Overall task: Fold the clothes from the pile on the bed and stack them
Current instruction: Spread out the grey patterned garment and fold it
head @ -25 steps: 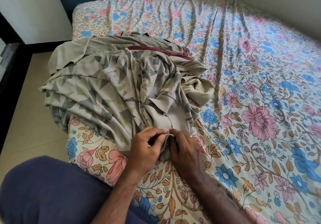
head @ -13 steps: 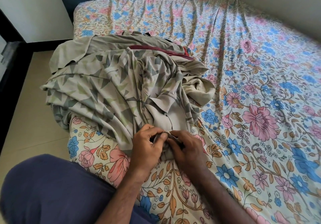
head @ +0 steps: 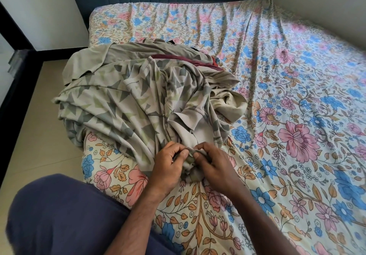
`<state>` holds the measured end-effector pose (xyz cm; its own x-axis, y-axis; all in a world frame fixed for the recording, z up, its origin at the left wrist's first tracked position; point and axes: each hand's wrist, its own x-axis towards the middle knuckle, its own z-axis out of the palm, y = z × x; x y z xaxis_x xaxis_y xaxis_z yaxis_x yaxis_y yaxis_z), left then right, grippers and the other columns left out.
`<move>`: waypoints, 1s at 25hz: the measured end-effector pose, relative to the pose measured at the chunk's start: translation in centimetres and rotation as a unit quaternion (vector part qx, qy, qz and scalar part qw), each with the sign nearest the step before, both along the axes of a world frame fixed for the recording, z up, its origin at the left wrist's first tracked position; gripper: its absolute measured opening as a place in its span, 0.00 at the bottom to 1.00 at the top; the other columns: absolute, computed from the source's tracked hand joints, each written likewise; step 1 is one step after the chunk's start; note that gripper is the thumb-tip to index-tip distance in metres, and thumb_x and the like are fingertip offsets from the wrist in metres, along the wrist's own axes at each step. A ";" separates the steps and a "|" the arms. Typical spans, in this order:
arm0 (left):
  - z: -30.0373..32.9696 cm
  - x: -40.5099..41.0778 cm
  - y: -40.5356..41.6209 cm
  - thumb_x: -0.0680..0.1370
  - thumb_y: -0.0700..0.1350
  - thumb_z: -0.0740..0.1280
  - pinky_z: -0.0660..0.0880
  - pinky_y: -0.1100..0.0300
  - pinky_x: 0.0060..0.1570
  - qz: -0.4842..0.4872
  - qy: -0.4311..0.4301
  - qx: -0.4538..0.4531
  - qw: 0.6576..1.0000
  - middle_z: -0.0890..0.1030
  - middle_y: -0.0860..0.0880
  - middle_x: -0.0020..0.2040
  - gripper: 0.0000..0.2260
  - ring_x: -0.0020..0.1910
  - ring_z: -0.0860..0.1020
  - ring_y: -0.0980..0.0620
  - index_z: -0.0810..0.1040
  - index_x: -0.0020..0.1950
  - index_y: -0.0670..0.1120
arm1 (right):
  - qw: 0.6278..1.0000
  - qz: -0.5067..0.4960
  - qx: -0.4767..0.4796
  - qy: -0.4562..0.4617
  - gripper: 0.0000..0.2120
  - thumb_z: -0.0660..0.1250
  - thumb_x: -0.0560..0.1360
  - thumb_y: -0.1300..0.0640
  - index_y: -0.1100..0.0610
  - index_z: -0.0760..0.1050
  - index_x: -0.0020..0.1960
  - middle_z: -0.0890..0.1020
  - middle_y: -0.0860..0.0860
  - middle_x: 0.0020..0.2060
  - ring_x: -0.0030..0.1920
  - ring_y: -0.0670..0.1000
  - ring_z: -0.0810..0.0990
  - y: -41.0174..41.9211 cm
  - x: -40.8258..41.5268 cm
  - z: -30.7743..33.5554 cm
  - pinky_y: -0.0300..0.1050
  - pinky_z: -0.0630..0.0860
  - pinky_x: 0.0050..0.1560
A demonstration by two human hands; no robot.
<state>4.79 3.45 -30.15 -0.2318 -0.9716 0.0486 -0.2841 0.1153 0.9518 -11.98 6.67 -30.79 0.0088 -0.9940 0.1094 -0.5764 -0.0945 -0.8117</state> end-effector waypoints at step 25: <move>0.9 2.0 0.3 0.68 0.48 0.72 0.78 0.57 0.38 -0.008 0.258 0.148 0.955 0.80 0.42 0.37 0.11 0.37 0.79 0.47 0.80 0.43 0.42 | 0.981 0.088 0.037 -0.171 0.04 0.75 0.76 0.55 0.53 0.83 0.50 0.85 0.53 0.45 0.40 0.60 0.83 2.1 -0.3 1.0 0.65 0.81 0.39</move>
<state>6.81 3.78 -29.28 -0.2659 -0.9569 -0.1166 0.2306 -0.1806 0.9561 -12.28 8.77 -29.75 0.1566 -0.9855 0.0645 -0.2489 -0.1026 -0.9631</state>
